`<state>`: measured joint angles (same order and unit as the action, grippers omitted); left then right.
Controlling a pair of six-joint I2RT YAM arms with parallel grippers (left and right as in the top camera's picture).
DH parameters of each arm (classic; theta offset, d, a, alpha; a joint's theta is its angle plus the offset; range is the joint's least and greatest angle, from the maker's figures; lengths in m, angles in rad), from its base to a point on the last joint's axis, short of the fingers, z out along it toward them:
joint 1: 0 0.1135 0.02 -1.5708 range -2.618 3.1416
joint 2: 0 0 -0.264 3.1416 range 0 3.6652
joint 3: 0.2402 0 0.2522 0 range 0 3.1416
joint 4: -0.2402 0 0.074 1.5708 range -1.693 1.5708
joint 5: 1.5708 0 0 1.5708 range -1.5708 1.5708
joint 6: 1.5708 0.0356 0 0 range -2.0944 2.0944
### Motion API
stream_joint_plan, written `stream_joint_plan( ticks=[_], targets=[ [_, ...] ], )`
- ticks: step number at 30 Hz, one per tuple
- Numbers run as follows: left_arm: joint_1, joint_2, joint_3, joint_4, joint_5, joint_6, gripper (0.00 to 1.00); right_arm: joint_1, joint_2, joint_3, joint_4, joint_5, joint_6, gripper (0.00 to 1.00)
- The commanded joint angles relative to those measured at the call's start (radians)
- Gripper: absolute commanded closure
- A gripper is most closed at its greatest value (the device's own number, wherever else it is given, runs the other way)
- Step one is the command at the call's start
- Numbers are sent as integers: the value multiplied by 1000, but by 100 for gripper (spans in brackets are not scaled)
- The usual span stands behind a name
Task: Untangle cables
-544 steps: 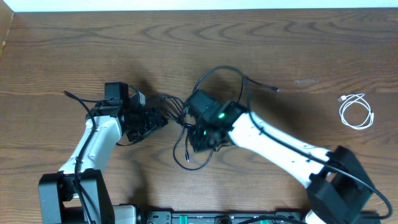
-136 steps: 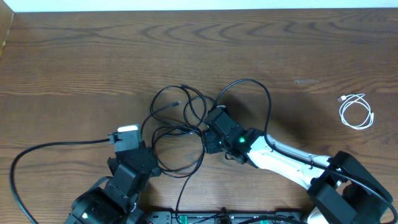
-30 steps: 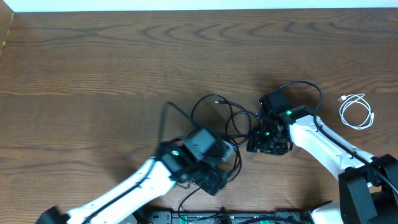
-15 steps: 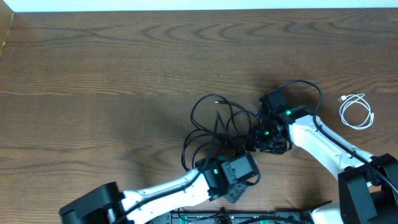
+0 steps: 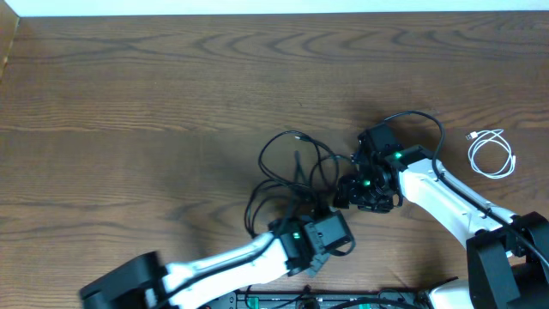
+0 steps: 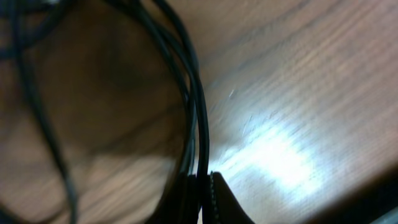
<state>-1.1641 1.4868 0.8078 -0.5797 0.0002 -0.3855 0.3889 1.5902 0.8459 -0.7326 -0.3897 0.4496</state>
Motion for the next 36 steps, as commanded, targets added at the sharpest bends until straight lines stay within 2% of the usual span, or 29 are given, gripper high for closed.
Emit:
stream_joint_plan(
  ticks=[1,6,10,12,15,20,32,36],
  targets=[
    [16,-146,2,-77,-20,124,93,-6,3,-3,32,-227,-97,36],
    [16,-375,5,-152,-20,328,93,-6,3,-3,78,-374,-119,40],
    [16,-576,20,-140,-23,457,92,-6,3,-3,127,-537,-158,44],
    [16,-670,22,-121,-78,484,93,-6,3,-3,160,-606,-160,47],
    [16,-785,22,-115,-203,483,93,-6,3,-3,198,-666,-160,54],
    [16,-908,22,-115,-310,482,92,-6,3,-3,208,-679,-159,55],
    [16,-925,21,-100,-551,422,92,50,3,-3,218,-747,-148,52],
    [16,-925,20,-100,-621,330,92,67,3,-3,261,-783,-148,52]
  ],
)
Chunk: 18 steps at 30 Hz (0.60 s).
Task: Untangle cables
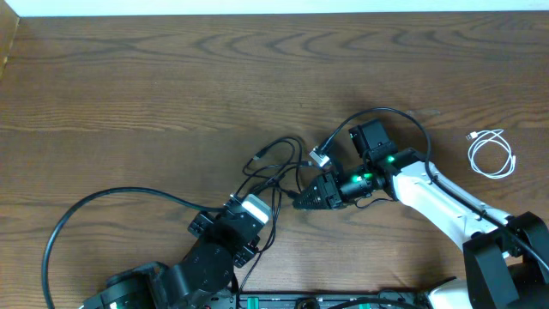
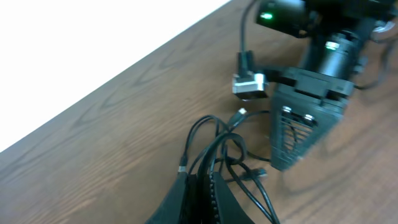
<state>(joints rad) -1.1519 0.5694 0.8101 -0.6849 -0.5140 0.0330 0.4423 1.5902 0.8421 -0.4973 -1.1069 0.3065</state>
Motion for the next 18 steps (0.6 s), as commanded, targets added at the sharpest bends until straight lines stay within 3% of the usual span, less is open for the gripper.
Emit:
stream_joint_plan(
  ticks=[1,9,15,18],
  targets=[
    [3,-7,16,5,-109,-121,93,21,3,1,50,-83,-4,52],
    [3,32,10,-73,-208,-333,92,64,3,1,218,-90,125,58],
    [3,35,10,-68,-213,-346,92,96,3,1,255,41,243,66],
    [3,35,10,-70,-212,-346,93,133,3,1,293,84,269,65]
  ],
)
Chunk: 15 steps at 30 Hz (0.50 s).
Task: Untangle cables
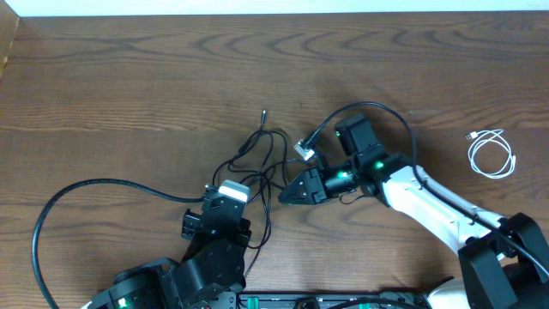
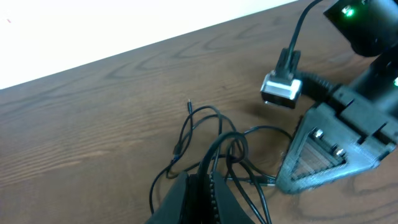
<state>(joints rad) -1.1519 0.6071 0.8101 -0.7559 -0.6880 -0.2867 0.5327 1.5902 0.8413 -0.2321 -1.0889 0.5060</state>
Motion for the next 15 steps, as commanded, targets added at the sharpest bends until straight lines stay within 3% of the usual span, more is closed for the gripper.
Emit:
stream_joint_plan(
  ticks=[1,9,13,15],
  targets=[
    [3,-3,10,1,-39,-26,93,53,3,2,44,66,76,64],
    [3,-3,10,-4,-39,-26,92,106,3,2,137,94,130,64],
    [3,-3,10,-16,-39,-26,92,106,3,2,136,119,130,77],
    [3,-3,10,-23,-39,-26,92,103,3,2,136,119,130,78]
  ],
)
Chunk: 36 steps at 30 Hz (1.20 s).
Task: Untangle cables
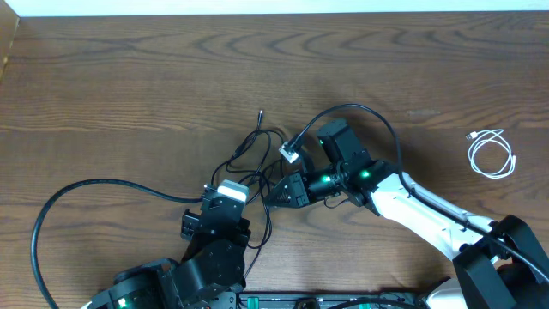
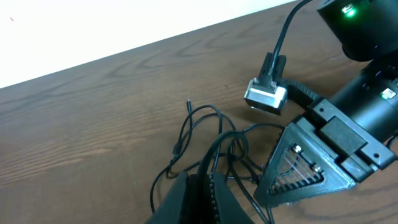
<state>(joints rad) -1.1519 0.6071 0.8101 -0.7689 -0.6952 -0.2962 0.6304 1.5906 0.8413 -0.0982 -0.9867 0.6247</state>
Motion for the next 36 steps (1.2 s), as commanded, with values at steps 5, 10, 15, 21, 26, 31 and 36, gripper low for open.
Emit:
stream_joint_plan(
  ticks=[5,10,15,21,26,31,36],
  targets=[
    [3,-3,10,-16,-31,-17,92,3,3,2,2,39,11,77],
    [3,-3,10,-16,-31,-17,93,12,3,2,1,121,32,77],
    [3,-3,10,-16,-31,-17,92,34,3,2,1,252,50,79],
    [3,-3,10,-16,-31,-17,92,90,3,2,6,477,63,87],
    [3,-3,10,-15,-31,-21,92,164,3,2,7,651,63,76],
    [3,-3,10,-43,-78,-21,93,169,3,2,-59,735,63,99],
    [3,-3,11,-171,-276,-190,92,120,3,2,-240,832,55,99]
  ],
)
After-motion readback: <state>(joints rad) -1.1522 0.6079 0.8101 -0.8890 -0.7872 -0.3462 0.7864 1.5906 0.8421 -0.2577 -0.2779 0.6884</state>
